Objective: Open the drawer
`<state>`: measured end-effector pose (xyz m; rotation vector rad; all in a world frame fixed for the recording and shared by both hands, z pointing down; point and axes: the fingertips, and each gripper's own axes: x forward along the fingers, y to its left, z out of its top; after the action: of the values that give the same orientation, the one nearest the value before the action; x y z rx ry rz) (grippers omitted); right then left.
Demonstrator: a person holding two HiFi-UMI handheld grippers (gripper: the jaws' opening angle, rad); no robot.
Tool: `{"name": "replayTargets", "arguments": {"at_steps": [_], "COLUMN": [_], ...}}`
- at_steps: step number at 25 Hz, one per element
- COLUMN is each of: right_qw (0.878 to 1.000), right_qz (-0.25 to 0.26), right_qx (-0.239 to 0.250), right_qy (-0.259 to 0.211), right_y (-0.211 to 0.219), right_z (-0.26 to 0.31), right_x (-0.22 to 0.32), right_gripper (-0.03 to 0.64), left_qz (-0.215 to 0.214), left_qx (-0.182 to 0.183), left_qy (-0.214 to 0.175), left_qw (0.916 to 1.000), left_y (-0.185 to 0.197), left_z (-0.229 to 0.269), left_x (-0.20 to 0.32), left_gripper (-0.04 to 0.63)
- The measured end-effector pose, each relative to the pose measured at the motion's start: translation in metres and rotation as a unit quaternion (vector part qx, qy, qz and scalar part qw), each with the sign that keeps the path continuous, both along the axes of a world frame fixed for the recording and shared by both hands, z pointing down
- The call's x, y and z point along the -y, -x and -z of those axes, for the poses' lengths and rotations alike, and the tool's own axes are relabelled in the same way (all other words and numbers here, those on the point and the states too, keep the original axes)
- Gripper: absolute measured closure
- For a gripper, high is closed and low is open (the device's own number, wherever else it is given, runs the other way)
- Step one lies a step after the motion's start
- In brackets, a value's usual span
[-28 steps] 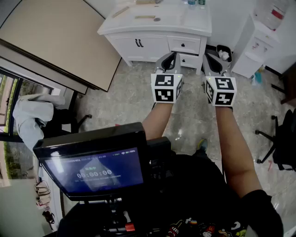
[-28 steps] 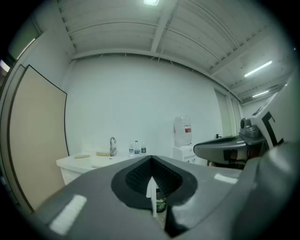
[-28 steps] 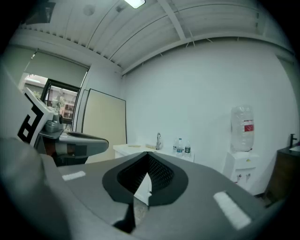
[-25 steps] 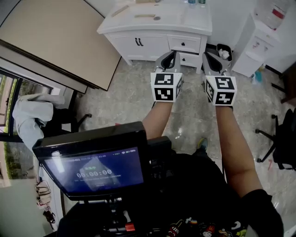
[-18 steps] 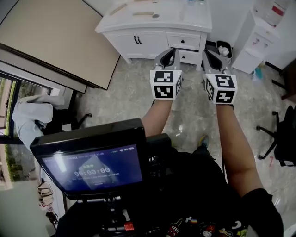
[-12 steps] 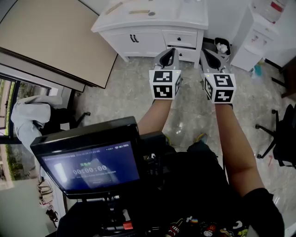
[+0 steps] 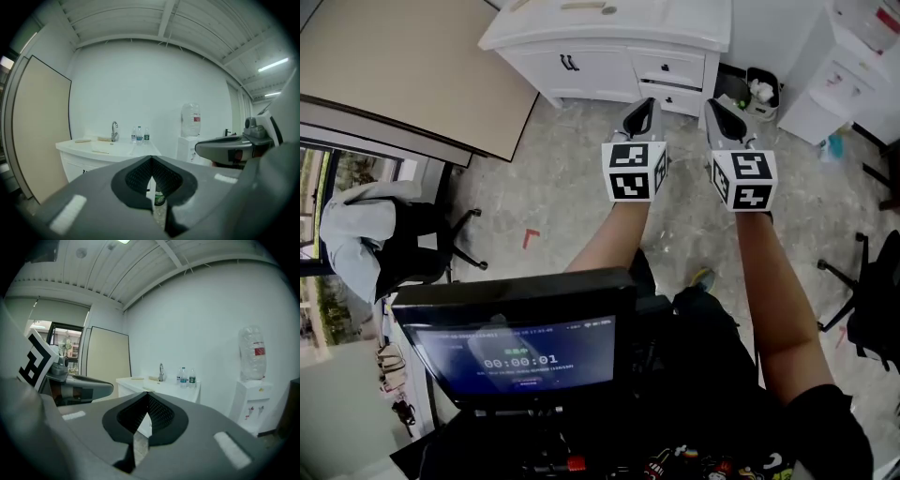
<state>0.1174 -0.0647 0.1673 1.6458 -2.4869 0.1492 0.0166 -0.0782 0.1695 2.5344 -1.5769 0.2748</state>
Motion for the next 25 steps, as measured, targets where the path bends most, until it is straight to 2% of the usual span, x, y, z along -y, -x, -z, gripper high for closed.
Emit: {"name": "replayTargets", "arguments": {"at_steps": [3,7,10,13,16,19,22,25], "right_qw": [1.000,0.999,0.997,0.995,0.995,0.995,0.995,0.996], "right_qz": [-0.017,-0.049,-0.072,-0.092,-0.095,-0.097,-0.096,-0.088], "right_qx": [0.006,-0.001,-0.004,0.003,0.004,0.010,0.013,0.000], "right_qy": [0.014,0.023,0.025,0.026,0.016,0.001,-0.013,-0.031], "right_y": [0.009,0.021,0.028,0.027,0.025,0.016,0.008,0.004], "right_z": [-0.015,-0.028,-0.047,-0.087,-0.144,-0.213,-0.271,-0.318], "right_x": [0.024,0.064,0.100,0.137,0.170,0.204,0.240,0.283], "right_gripper": [0.594,0.594,0.594,0.594,0.594,0.594,0.594,0.594], "left_qz": [-0.009,-0.045,-0.073,-0.082,-0.079,-0.066,-0.060,-0.041], "left_qx": [-0.002,-0.004,-0.001,-0.005,-0.005,-0.008,-0.015,-0.006], "left_qy": [0.012,0.026,0.028,0.020,0.009,0.008,0.012,0.007], "left_qw": [0.9999,0.9986,0.9969,0.9964,0.9968,0.9978,0.9980,0.9991], "left_y": [0.013,0.022,0.027,0.029,0.027,0.018,-0.006,-0.020], "left_z": [-0.013,-0.031,-0.048,-0.081,-0.139,-0.220,-0.297,-0.353], "left_x": [0.030,0.082,0.121,0.157,0.198,0.245,0.286,0.331], "left_gripper": [0.595,0.595,0.595,0.595,0.595,0.594,0.560,0.509]}}
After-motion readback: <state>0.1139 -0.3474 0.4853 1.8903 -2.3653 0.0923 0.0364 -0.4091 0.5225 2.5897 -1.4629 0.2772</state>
